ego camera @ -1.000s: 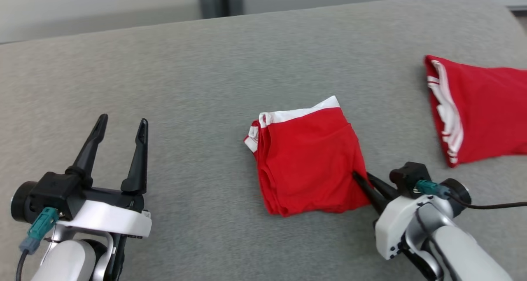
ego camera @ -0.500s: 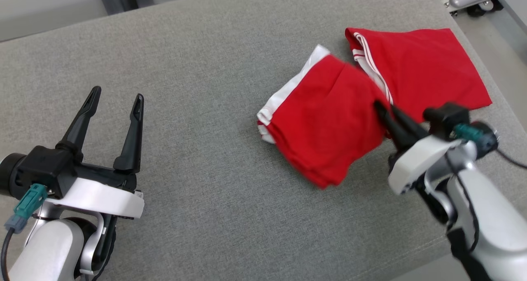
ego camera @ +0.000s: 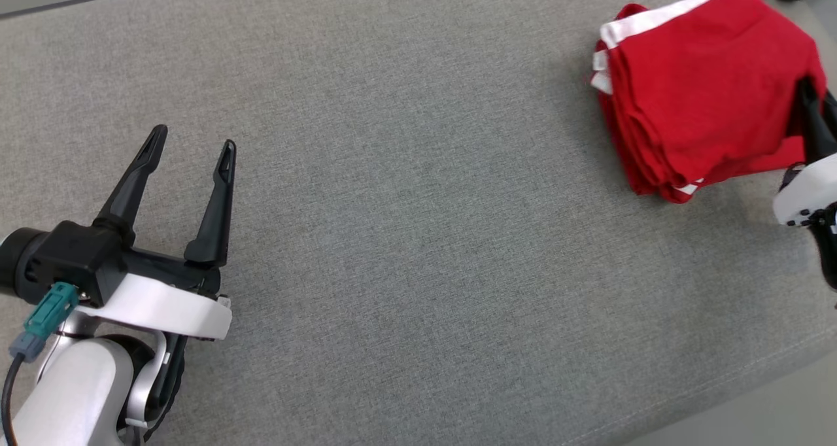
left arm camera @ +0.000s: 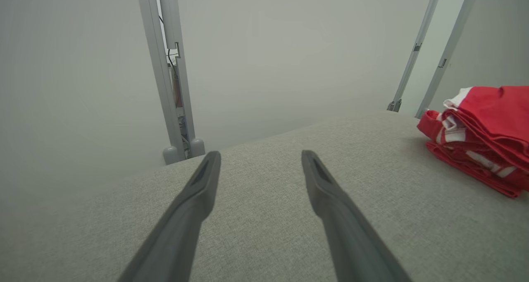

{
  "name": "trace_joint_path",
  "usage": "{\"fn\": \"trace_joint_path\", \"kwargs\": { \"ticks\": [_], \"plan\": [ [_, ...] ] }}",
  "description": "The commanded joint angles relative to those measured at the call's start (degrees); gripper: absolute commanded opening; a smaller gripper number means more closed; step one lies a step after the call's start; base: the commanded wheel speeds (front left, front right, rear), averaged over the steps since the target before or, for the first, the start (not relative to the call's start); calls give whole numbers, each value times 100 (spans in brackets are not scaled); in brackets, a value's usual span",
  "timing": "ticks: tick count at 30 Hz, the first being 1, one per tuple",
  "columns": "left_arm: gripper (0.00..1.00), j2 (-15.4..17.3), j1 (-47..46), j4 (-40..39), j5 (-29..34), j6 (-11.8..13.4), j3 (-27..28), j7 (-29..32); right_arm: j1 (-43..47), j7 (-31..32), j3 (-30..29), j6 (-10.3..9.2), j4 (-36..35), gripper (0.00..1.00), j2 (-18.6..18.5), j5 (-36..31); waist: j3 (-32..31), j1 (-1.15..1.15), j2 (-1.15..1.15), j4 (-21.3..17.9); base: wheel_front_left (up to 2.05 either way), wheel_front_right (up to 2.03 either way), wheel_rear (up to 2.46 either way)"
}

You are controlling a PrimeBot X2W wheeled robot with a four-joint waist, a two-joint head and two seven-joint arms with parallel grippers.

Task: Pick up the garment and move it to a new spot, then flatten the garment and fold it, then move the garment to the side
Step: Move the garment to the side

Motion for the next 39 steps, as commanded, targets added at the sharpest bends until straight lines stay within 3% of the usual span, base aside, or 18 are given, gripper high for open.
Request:
{"fn": "trace_joint_path", "kwargs": {
  "ticks": [1,5,6,7,8,14,18,25,32,39],
  "plan": [
    [100,24,-126,-13,32,-26,10,6,-93,-48,-28,-2,46,0,-53,33,39,0,0,19,0,0,0],
    [100,55,-201,-7,41,-51,-21,33,-305,-182,-136,-2,556,0,-137,176,132,0,0,58,0,0,0],
    [100,61,-222,-4,48,-57,-27,45,-343,-203,-155,-2,698,11,-119,200,149,0,0,64,0,0,0],
    [100,68,-230,3,51,-62,-35,42,-375,-221,-168,-2,833,39,-98,225,158,0,0,68,0,0,0],
    [100,66,-226,8,53,-66,-46,40,-407,-234,-191,-2,971,100,-81,256,160,0,0,76,0,0,0],
    [100,11,-199,93,0,-59,-75,-6,-477,-386,-204,-2,1438,100,-71,282,40,0,0,100,0,0,0],
    [100,-29,-54,167,-67,5,-28,-103,-319,-455,-165,-2,1238,100,-4,358,-138,0,0,66,0,0,0],
    [100,-103,207,220,-253,236,205,-297,280,-465,-87,-2,-280,100,341,83,-496,0,0,36,0,0,0],
    [100,-219,494,281,-402,438,428,-521,1101,-456,-31,-2,-1816,100,762,-274,-924,0,0,304,0,0,0],
    [100,-250,758,332,-567,494,611,-672,1773,-322,-123,-2,-2697,100,1026,-554,-1207,0,0,667,0,0,0]
  ]
}}
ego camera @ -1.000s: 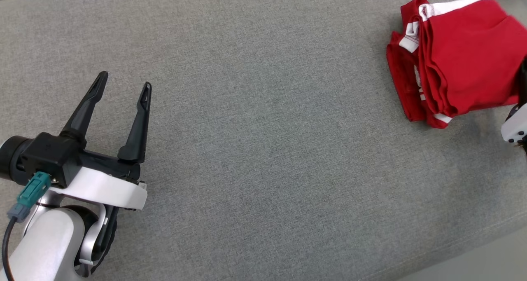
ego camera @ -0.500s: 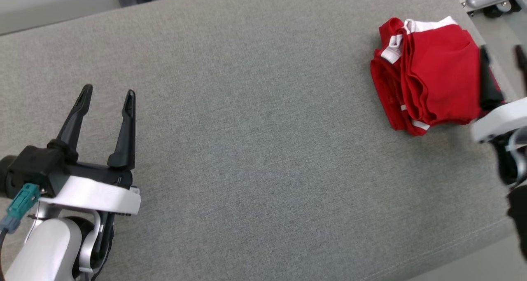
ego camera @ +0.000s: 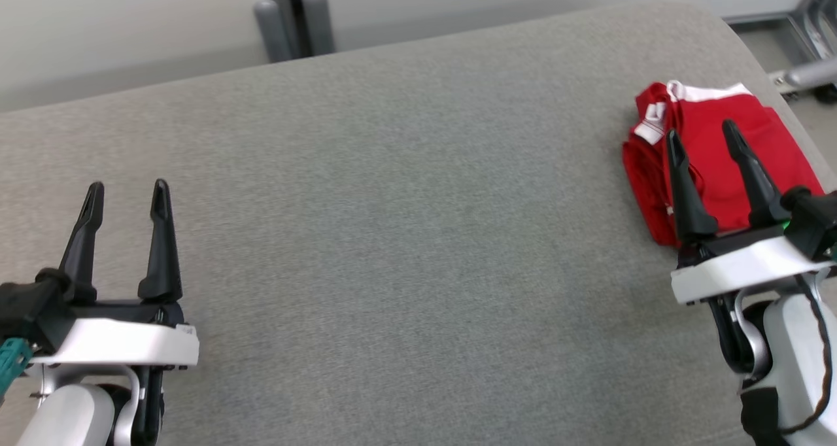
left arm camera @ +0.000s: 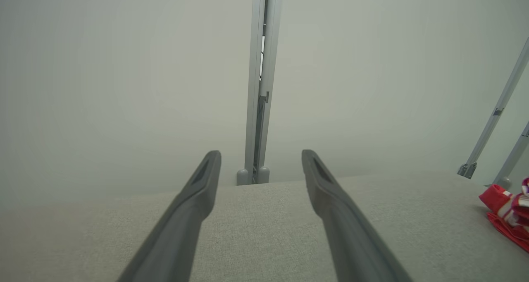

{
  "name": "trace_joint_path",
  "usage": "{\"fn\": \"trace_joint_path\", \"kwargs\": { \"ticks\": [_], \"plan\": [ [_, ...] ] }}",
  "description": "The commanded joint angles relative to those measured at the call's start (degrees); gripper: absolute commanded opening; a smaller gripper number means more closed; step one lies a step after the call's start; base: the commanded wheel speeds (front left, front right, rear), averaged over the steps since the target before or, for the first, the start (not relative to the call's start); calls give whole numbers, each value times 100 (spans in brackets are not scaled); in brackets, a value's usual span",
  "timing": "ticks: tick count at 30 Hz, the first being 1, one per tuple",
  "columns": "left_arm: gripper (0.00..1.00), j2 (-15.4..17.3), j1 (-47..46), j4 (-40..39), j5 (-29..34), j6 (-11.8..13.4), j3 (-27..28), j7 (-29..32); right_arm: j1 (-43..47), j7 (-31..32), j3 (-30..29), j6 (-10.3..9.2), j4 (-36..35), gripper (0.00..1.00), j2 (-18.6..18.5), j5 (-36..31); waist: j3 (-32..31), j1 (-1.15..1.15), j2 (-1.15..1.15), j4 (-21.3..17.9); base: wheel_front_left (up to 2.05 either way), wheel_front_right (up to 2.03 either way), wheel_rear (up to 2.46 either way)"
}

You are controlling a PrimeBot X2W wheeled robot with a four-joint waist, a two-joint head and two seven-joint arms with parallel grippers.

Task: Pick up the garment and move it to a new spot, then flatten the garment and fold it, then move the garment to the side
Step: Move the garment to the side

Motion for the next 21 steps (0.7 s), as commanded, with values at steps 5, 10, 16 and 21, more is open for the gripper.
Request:
{"fn": "trace_joint_path", "kwargs": {
  "ticks": [5,10,16,21],
  "plan": [
    [100,74,326,90,-138,-6,186,-111,554,323,-207,-2,-563,100,165,-265,-366,0,0,402,0,0,0],
    [100,159,611,125,-194,-67,223,-141,984,587,-329,-2,-904,100,279,-439,-588,0,0,590,0,0,0],
    [100,287,1003,105,-176,-104,240,-164,1499,852,-501,-2,-1238,100,382,-605,-852,0,0,721,0,0,0],
    [100,317,1224,2,-154,-73,177,-137,1908,1053,-685,-2,-1596,100,513,-632,-1004,0,0,756,0,0,0]
  ]
}}
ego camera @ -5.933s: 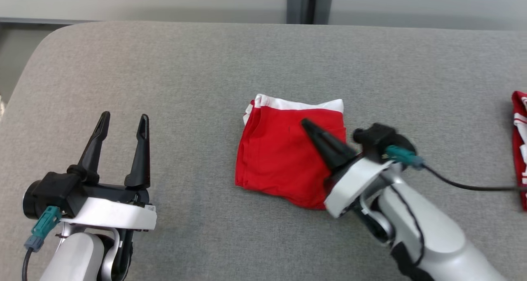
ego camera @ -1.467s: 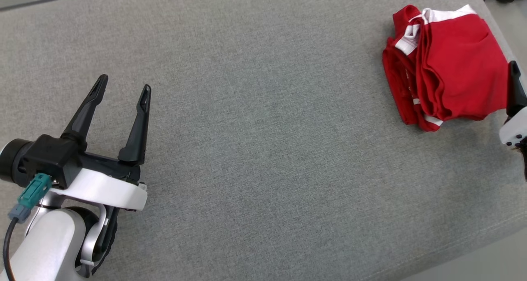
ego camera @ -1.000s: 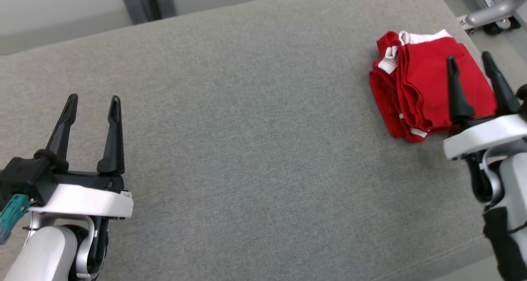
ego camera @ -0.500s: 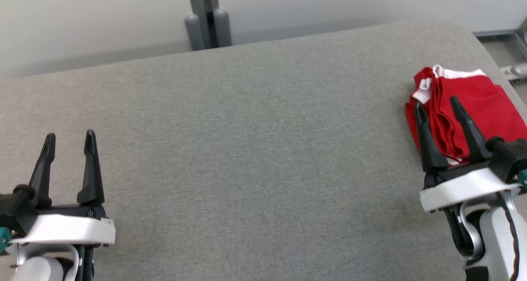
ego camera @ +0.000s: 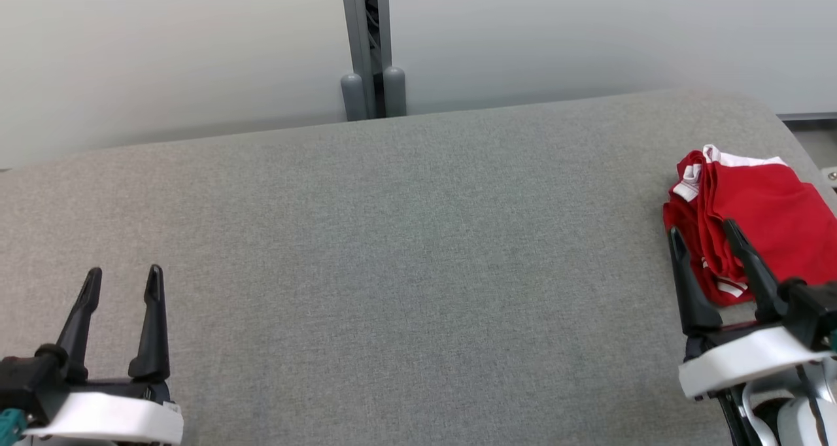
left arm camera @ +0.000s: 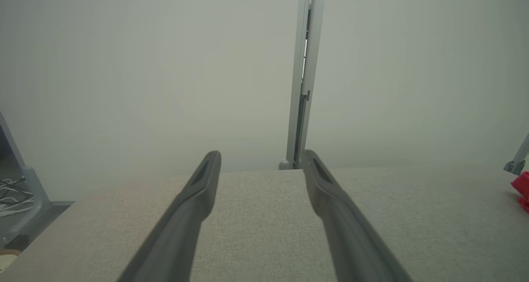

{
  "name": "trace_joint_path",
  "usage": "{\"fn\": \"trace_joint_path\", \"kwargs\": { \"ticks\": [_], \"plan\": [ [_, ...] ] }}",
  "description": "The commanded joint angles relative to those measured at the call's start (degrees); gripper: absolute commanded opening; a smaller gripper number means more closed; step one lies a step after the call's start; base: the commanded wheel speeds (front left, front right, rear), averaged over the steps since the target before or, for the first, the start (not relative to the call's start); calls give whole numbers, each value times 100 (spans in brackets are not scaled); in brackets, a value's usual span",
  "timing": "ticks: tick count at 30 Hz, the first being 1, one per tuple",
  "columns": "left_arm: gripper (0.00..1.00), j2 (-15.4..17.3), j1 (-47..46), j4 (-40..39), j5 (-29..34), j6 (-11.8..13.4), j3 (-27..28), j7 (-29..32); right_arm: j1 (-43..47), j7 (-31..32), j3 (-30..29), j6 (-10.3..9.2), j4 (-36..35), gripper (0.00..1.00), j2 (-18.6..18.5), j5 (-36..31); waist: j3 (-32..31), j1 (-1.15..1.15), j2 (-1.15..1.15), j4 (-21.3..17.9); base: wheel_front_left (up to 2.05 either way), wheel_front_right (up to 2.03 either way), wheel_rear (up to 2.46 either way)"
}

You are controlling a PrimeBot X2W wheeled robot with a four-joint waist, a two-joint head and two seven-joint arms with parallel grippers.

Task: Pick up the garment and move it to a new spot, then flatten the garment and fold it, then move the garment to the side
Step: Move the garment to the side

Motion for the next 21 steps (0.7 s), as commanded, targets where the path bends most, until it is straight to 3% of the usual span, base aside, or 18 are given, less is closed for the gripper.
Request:
{"fn": "trace_joint_path", "kwargs": {
  "ticks": [1,21],
  "plan": [
    [100,23,93,-35,14,42,0,7,150,64,-39,-2,-95,100,22,-33,-70,0,0,9,0,0,0],
    [100,123,529,-220,-87,161,-81,233,859,523,-119,-2,-623,100,175,-29,-411,0,0,12,0,0,0]
  ]
}}
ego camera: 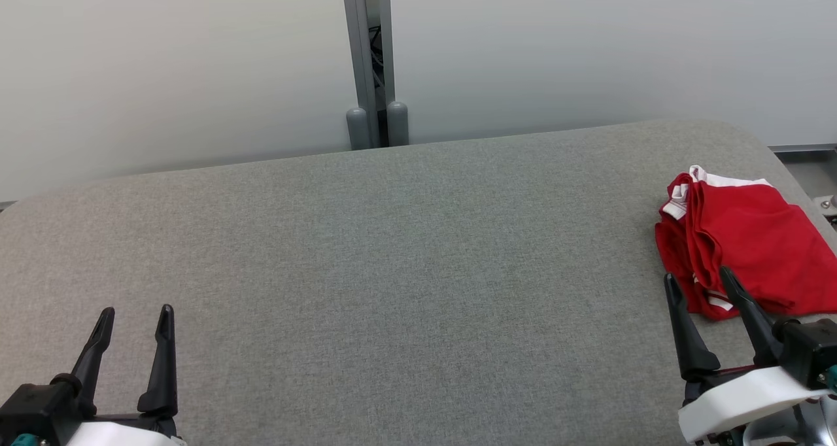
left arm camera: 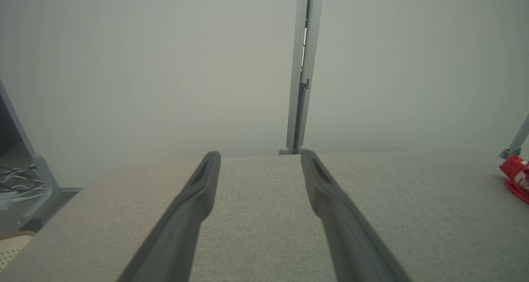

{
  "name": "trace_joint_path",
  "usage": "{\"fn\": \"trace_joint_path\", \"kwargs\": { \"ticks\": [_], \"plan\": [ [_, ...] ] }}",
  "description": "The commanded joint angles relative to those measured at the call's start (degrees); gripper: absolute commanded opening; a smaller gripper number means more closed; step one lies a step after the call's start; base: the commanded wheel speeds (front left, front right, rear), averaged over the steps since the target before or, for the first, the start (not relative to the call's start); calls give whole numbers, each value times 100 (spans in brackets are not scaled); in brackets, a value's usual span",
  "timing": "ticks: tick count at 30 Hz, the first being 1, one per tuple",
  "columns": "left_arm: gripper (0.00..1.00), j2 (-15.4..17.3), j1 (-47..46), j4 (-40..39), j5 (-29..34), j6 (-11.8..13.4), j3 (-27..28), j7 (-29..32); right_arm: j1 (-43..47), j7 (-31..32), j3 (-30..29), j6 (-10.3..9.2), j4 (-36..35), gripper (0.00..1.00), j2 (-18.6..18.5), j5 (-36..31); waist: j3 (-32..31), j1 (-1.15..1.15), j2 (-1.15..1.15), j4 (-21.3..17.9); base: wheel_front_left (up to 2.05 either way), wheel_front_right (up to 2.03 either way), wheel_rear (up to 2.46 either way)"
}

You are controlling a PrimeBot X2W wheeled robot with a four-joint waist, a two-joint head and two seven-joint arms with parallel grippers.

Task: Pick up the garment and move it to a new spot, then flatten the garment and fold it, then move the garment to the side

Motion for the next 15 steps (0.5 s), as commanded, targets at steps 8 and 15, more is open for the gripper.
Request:
{"fn": "trace_joint_path", "kwargs": {
  "ticks": [8,15],
  "plan": [
    [100,38,-11,-42,-30,57,-41,49,71,15,-6,-2,-54,100,-2,37,14,0,0,26,0,0,0],
    [100,4,-53,-16,-48,71,-72,30,68,10,-44,-2,-29,100,-2,126,4,0,0,60,0,0,0]
  ]
}}
